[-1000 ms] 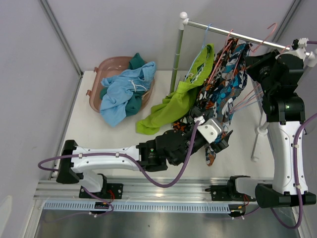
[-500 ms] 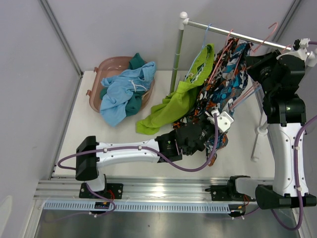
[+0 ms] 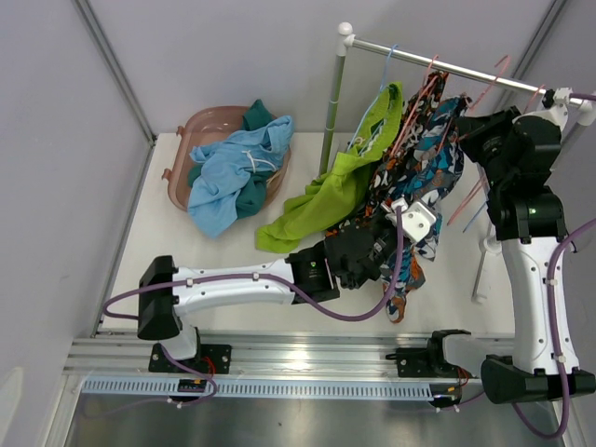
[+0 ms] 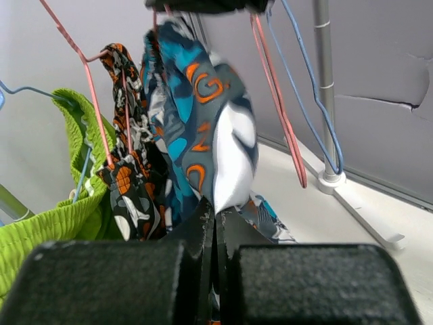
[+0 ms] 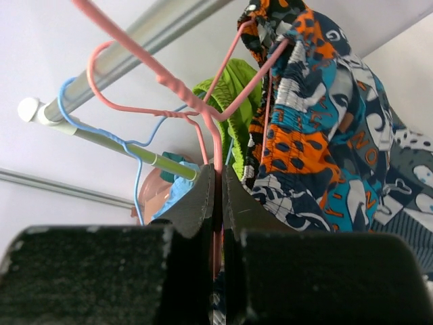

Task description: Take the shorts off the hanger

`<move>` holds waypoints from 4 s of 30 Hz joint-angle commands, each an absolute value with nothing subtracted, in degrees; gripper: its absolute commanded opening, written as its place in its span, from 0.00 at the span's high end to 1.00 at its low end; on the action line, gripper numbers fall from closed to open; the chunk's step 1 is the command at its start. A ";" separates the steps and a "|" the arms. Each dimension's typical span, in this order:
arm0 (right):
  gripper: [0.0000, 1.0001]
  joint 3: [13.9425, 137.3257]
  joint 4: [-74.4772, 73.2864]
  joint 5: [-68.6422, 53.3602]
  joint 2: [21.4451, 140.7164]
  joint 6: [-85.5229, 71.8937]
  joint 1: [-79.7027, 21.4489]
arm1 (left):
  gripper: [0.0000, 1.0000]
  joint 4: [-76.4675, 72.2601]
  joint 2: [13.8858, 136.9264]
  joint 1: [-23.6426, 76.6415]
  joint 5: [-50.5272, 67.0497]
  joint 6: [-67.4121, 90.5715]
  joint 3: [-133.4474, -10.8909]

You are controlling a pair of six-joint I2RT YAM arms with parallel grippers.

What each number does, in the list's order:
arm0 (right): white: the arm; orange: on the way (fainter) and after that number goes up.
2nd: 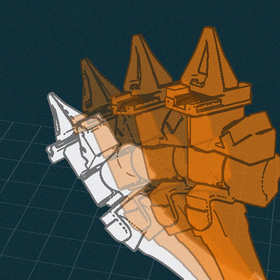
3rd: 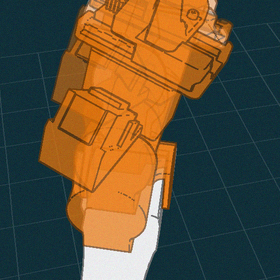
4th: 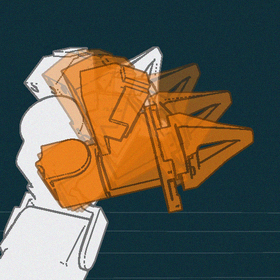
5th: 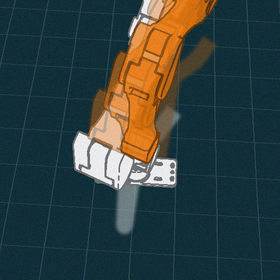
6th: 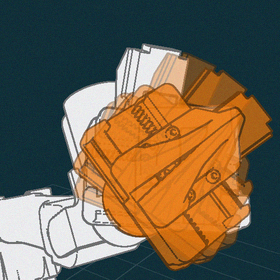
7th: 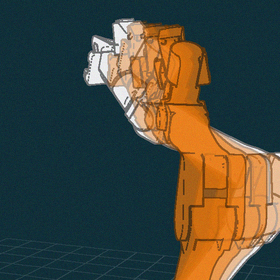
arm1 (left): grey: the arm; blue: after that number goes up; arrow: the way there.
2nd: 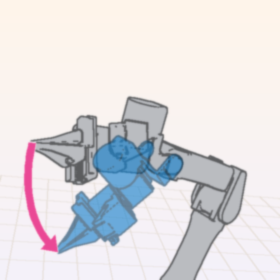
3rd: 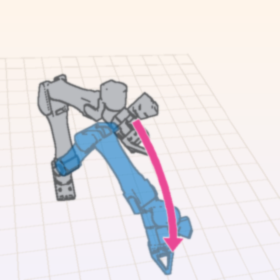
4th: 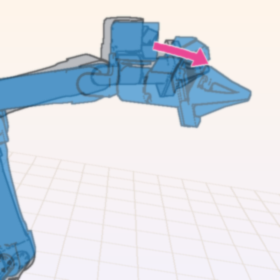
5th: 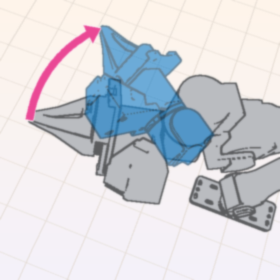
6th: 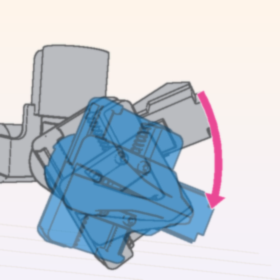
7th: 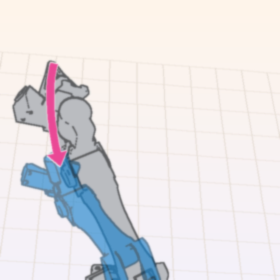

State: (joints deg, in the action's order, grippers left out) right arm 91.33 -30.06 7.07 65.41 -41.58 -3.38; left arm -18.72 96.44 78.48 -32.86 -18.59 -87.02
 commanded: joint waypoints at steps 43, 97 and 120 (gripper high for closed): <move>1.00 102.65 -28.30 19.34 70.40 -32.78 -7.38 | 1.00 -4.74 93.43 106.88 -48.42 -17.59 -78.96; 1.00 94.31 -34.28 6.68 62.76 -36.56 3.34 | 1.00 20.83 52.64 66.82 -47.30 -13.27 -86.81; 0.07 78.40 -30.77 -4.74 50.02 -36.65 3.16 | 0.99 27.94 113.18 12.57 -15.99 -0.44 -140.10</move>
